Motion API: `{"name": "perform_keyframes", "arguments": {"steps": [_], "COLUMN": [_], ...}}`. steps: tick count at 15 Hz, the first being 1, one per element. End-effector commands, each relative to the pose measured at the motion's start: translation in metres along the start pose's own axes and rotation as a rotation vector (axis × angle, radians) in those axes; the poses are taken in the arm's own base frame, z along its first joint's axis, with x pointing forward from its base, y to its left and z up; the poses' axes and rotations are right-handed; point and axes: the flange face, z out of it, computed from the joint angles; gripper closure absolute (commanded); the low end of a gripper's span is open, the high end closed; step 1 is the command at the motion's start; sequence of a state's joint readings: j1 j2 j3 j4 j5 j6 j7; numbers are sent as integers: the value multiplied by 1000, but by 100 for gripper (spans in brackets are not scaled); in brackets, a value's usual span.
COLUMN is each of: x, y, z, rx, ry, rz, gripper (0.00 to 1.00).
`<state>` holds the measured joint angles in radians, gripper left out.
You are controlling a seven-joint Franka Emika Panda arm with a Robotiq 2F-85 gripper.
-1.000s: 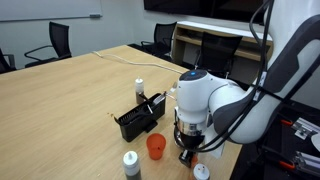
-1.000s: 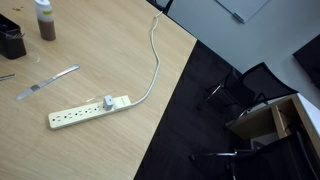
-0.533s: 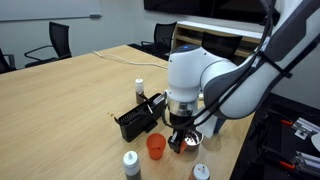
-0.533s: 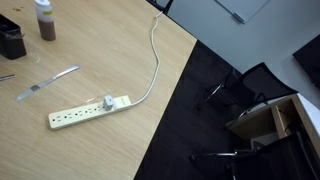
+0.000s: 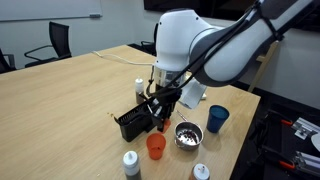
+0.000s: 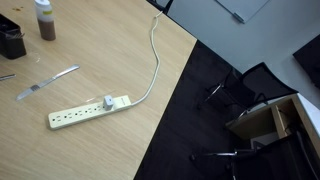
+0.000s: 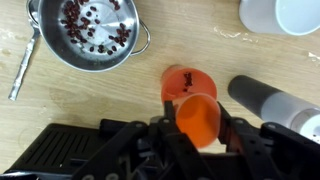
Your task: Put the orange cube in cup
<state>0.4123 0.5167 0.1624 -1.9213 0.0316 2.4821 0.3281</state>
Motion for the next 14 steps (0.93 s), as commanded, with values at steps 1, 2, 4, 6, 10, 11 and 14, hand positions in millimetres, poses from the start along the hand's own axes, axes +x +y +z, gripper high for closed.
{"name": "perform_keyframes", "arguments": {"steps": [1, 2, 4, 6, 10, 11, 14], "x": [16, 19, 24, 28, 38, 39, 39], "y": [0, 1, 3, 4, -1, -1, 2], "z": [9, 16, 31, 44, 57, 60, 70], "rx": [-2, -11, -9, -2, 1, -2, 8], "ry": [-1, -3, -9, -14, -11, -19, -41], "rz": [-45, -56, -75, -96, -139, -138, -134], "gripper": [85, 85, 85, 85, 85, 85, 65]}}
